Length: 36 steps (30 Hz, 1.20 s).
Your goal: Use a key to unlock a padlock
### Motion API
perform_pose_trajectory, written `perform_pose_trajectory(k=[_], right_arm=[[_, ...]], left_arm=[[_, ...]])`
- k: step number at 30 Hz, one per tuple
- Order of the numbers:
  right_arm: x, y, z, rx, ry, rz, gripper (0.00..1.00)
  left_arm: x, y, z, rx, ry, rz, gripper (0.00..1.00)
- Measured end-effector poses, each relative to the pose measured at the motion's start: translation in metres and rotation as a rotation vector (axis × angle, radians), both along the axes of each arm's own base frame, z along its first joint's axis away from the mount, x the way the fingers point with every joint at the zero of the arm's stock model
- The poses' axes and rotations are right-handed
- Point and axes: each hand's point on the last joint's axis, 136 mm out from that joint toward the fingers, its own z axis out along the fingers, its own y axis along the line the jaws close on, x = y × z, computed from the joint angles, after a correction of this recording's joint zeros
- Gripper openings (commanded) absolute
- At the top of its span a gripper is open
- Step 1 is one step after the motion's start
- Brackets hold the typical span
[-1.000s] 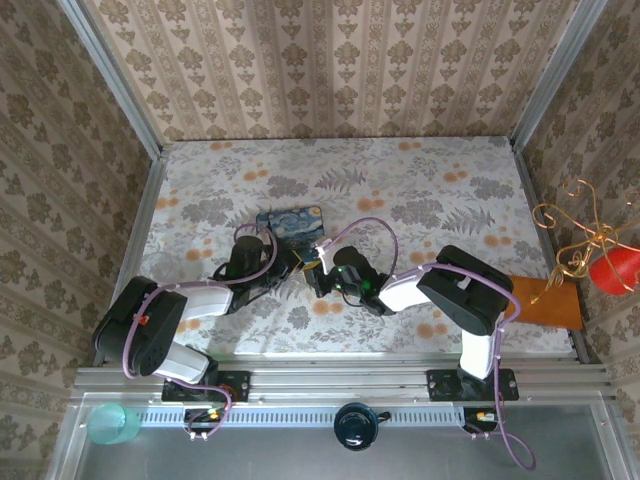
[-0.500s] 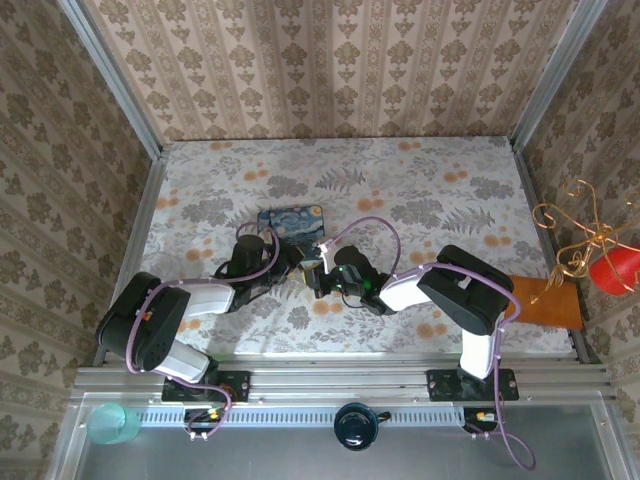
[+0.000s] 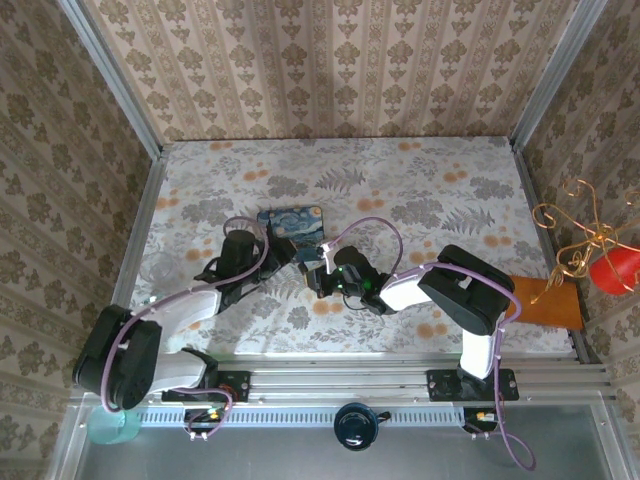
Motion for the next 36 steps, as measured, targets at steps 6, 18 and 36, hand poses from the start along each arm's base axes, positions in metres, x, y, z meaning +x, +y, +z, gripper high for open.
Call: perform_pose_trajectory(k=[6,18,36], right_arm=[[0.011,-0.015,-0.007,0.010,0.070,-0.048,0.20],[0.020,-0.027,-0.009,0.050,0.141,-0.071,0.32],[0.049,0.005,0.016,0.021,0.110,0.013,0.52]], left_arm=[[0.011,0.022,0.013,0.123,-0.048,-0.015,0.73],[0.018,0.051,0.018,0.334,-0.064,-0.080,0.81],[0.041,0.047,-0.019,0.366,0.035,-0.195,0.75]])
